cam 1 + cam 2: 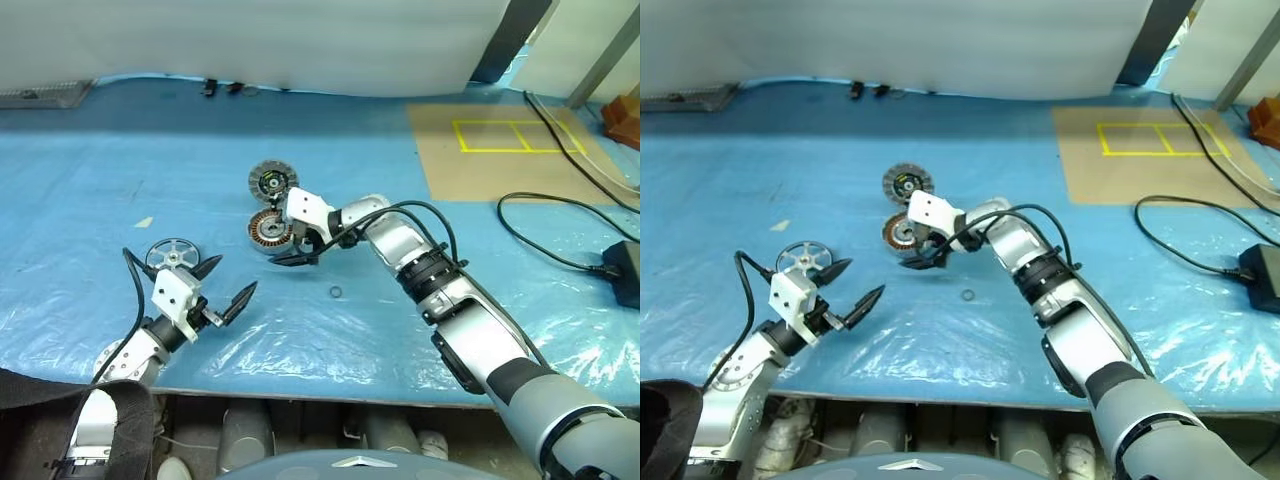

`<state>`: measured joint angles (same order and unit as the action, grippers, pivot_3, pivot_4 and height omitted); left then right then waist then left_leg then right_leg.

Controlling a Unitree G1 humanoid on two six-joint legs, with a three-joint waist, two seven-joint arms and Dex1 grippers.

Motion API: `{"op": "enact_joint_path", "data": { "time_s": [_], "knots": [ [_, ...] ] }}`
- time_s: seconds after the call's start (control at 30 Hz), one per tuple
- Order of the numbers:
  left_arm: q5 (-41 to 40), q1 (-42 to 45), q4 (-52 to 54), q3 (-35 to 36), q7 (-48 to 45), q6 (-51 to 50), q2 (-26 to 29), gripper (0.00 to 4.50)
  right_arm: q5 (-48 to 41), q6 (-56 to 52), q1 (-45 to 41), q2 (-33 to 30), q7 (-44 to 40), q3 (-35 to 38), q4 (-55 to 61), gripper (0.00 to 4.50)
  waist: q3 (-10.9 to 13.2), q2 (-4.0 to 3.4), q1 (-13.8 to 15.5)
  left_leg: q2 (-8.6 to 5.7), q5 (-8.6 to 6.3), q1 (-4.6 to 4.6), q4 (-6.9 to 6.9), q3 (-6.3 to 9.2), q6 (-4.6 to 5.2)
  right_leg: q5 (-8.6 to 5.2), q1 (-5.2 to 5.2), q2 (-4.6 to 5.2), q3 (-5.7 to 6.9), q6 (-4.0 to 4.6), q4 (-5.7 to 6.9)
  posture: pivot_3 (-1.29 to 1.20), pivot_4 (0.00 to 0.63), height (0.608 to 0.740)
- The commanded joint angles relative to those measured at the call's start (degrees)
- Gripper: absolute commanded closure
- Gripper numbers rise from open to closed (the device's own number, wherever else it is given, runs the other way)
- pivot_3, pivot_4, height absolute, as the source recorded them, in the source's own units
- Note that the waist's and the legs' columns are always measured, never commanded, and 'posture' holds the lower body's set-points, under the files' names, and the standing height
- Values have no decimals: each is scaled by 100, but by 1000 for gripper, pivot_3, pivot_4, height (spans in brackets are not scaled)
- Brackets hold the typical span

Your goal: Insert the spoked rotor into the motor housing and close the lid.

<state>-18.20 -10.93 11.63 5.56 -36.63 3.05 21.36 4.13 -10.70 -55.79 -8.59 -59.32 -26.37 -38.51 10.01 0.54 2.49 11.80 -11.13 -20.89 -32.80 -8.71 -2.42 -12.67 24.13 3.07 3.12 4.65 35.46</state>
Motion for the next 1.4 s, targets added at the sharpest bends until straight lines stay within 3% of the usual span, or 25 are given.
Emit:
{"op": "enact_joint_path", "data": {
  "time_s": [0.03,0.43,0.67,0.77,0.93,1.0,1.17,1.4],
  "knots": [
    [116,-96,212,-25,161,237,-123,0,166,225,-383,127,-44,2,-355,44,1,-1,-11,1,-3,1,0,0,5,0,0,0,0,0,1,0,150,740],
    [248,-337,295,-115,418,384,-347,0,626,779,-799,528,-32,-20,-1332,44,2,-3,-13,4,-7,4,-2,-2,12,-1,3,-1,0,3,8,0,150,740],
    [256,-394,343,-121,475,390,-343,0,1126,519,-1073,709,55,-223,-2003,44,2,-7,-12,5,-7,7,-5,-3,12,0,3,-1,0,4,15,0,150,740],
    [255,-384,340,-117,477,379,-331,0,1324,644,-1208,777,-6,-368,-2206,687,2,-12,-10,5,-7,12,-6,-3,11,-2,2,0,-1,6,20,0,150,740],
    [259,-338,340,-108,477,358,-312,0,1503,883,-1379,863,48,-421,-2371,2426,2,-19,-12,5,-8,19,-7,-4,11,-2,-1,0,-2,7,23,0,150,740],
    [246,-345,361,-82,468,346,-287,0,1556,914,-1370,866,-9,-441,-2353,2564,3,-22,-20,7,-8,25,-7,-5,11,-3,-4,0,-3,9,24,0,150,740],
    [172,-420,487,5,413,287,-172,0,1409,531,-1027,719,-953,-520,-1554,2564,3,-29,-12,9,-8,30,-6,-5,11,-2,-4,0,-4,13,26,0,150,740],
    [67,-637,607,76,342,255,-4,0,1304,-810,86,294,-1961,-946,1166,2564,1,-27,-8,8,-8,25,4,-3,12,-3,-3,-2,-3,13,13,0,150,740]
  ]
}}
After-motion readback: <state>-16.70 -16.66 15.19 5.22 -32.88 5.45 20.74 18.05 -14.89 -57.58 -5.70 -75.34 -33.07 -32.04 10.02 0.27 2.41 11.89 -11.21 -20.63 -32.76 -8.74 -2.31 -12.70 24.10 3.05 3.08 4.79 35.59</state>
